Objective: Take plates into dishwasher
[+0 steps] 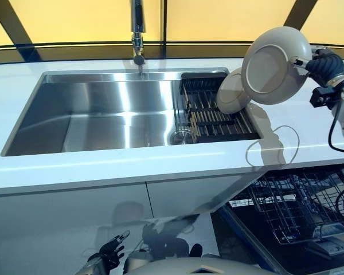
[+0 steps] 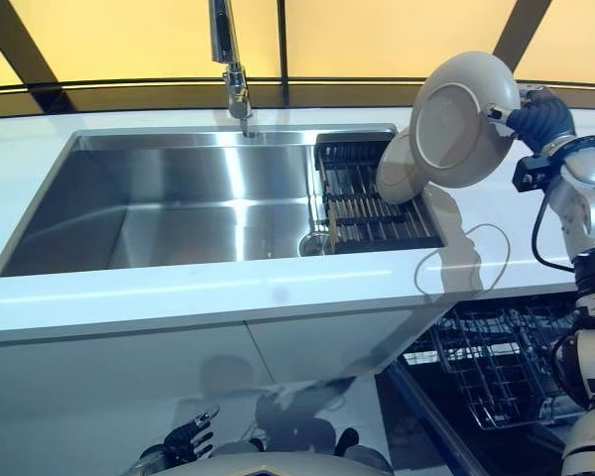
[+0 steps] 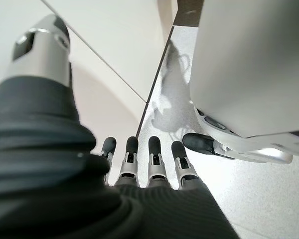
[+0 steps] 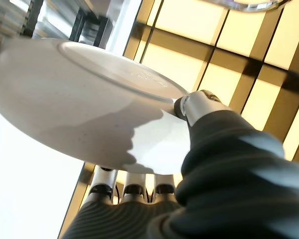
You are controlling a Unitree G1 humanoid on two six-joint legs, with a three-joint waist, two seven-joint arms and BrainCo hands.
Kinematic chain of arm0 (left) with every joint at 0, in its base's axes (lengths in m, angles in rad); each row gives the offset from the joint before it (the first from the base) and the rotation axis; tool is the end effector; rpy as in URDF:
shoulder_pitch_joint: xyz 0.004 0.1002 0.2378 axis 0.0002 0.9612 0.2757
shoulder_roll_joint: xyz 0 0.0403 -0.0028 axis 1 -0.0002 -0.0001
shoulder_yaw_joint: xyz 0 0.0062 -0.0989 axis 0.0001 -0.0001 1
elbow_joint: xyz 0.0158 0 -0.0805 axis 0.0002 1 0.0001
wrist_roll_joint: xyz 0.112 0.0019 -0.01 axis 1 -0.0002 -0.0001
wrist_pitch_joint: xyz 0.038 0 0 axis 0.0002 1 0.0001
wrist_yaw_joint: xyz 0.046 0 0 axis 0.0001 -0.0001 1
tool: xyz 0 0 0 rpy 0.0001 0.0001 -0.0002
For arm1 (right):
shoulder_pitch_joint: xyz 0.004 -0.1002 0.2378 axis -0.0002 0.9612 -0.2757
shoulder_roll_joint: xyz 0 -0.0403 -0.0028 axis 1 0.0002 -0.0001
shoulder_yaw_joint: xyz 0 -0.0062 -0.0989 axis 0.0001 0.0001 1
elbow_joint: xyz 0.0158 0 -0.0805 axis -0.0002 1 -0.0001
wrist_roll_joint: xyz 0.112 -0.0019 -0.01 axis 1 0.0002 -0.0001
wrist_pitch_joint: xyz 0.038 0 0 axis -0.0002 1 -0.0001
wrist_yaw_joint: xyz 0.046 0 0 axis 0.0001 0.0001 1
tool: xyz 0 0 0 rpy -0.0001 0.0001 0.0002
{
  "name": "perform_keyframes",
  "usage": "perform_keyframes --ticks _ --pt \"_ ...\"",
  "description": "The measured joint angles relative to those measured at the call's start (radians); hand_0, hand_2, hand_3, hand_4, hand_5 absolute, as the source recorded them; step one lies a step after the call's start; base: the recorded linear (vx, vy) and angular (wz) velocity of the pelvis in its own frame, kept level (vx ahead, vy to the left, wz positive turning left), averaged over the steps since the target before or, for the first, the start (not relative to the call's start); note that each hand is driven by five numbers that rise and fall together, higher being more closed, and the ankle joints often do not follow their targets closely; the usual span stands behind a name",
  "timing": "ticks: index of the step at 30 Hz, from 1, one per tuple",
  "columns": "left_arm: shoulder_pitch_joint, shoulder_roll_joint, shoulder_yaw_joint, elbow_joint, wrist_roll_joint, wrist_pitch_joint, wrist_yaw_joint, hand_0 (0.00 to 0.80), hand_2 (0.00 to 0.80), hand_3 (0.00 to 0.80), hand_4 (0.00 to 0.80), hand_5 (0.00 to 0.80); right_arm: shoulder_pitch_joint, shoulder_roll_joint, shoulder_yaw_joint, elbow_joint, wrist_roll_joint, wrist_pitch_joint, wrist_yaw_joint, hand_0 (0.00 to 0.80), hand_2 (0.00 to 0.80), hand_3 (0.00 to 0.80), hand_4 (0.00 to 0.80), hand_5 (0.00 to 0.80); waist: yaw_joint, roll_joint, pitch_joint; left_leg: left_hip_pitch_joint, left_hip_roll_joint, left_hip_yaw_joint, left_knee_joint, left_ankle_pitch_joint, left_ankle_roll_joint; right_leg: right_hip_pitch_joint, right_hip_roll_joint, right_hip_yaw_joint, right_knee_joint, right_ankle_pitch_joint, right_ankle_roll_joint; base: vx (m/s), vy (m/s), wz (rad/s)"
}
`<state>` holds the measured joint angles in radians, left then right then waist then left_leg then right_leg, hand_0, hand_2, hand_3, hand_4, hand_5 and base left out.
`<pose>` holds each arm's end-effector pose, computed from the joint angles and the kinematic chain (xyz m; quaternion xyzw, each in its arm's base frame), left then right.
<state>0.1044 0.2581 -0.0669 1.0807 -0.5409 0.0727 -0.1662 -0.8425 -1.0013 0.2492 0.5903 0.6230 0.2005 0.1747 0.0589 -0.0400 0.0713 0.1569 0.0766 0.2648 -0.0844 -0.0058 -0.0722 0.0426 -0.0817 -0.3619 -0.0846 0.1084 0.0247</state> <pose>0.0612 0.2341 -0.1191 -0.1543 0.5440 0.1196 0.8161 0.3107 -0.3165 0.2413 -0.1687 -0.0155 -0.0276 0.9852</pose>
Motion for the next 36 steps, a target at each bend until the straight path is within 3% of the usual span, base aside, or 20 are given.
perform_keyframes --ticks 7,11,20,27,36 --pt "-0.004 0.000 0.000 0.007 -0.005 -0.012 0.007 0.000 0.000 0.000 0.000 0.000 0.012 -0.111 -0.014 -0.005 -0.027 0.019 0.026 0.800 0.800 0.800 0.800 0.800 -0.051 -0.015 0.001 0.005 0.005 0.042 -0.001 -0.005 -0.002 -0.014 0.009 0.046 -0.003 0.004 0.002 -0.013 0.021 -0.21" --pt "-0.012 0.001 0.000 0.008 -0.024 -0.021 0.012 0.000 0.000 0.000 0.000 0.000 0.098 -0.150 -0.080 -0.044 -0.053 0.019 0.062 0.800 0.800 0.800 0.800 0.800 -0.073 -0.021 0.000 0.006 0.006 0.068 -0.001 -0.011 -0.001 -0.028 0.014 0.073 -0.003 0.009 0.002 -0.012 0.010 -0.20" --pt "-0.035 0.003 0.002 0.009 -0.031 -0.039 0.032 0.000 0.000 0.000 0.000 0.000 0.483 -0.155 -0.291 -0.148 -0.124 0.017 0.109 0.800 0.800 0.800 0.800 0.800 -0.135 -0.027 -0.001 0.011 -0.002 0.117 -0.001 -0.020 0.002 -0.051 0.022 0.126 0.000 0.024 0.000 -0.025 0.001 -0.17" --pt "-0.041 0.005 0.008 0.009 -0.031 -0.040 0.037 0.000 0.000 0.000 0.000 0.000 0.628 -0.068 -0.357 -0.198 -0.172 -0.012 0.132 0.800 0.800 0.800 0.800 0.800 -0.186 -0.029 0.002 0.014 0.001 0.148 -0.001 -0.022 -0.001 -0.067 0.029 0.160 -0.003 0.029 0.006 -0.024 -0.004 -0.16" --pt "-0.050 0.003 0.010 0.008 -0.031 -0.040 0.040 0.000 0.000 0.000 0.000 0.000 0.767 0.097 -0.355 -0.198 -0.332 -0.084 0.136 0.800 0.800 0.800 0.800 0.800 -0.186 -0.015 0.016 0.024 0.000 0.148 -0.001 -0.027 0.000 -0.068 0.029 0.169 -0.004 0.031 0.004 0.013 0.001 -0.03"
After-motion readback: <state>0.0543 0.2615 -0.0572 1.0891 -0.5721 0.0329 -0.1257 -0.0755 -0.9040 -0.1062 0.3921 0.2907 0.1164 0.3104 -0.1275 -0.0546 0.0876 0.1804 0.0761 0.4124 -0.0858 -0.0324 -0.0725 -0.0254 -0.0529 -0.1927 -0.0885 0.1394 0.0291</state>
